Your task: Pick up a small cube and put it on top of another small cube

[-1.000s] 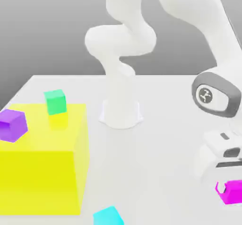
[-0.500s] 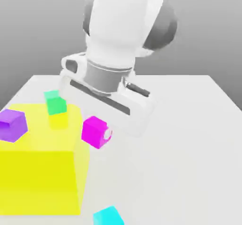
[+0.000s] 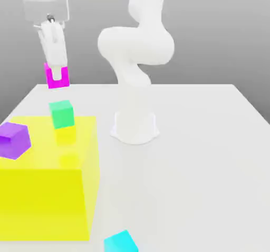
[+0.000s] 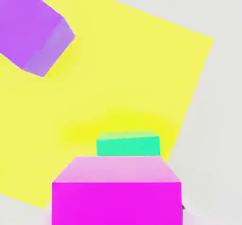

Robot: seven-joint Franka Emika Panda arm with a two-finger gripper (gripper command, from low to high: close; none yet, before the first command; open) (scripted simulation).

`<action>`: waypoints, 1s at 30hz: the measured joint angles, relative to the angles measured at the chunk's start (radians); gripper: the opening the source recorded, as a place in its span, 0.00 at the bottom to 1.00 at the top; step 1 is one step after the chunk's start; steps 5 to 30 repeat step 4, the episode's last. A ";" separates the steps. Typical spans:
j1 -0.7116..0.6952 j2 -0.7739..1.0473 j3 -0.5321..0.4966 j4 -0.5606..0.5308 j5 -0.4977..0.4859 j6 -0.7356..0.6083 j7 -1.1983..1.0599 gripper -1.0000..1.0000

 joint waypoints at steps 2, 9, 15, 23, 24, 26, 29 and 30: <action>-0.002 0.013 -0.002 -0.025 -0.001 0.039 0.000 1.00; -0.002 0.013 -0.002 -0.025 -0.001 0.039 0.000 1.00; -0.002 0.013 -0.002 -0.025 -0.001 0.039 0.000 1.00; -0.002 0.013 -0.002 -0.025 -0.001 0.039 0.000 1.00; -0.002 0.013 -0.002 -0.025 -0.001 0.039 0.000 1.00; -0.002 0.013 -0.002 -0.025 -0.001 0.039 0.000 1.00; -0.002 0.013 -0.002 -0.025 -0.001 0.039 0.000 1.00; -0.002 0.013 -0.002 -0.025 -0.001 0.039 0.000 1.00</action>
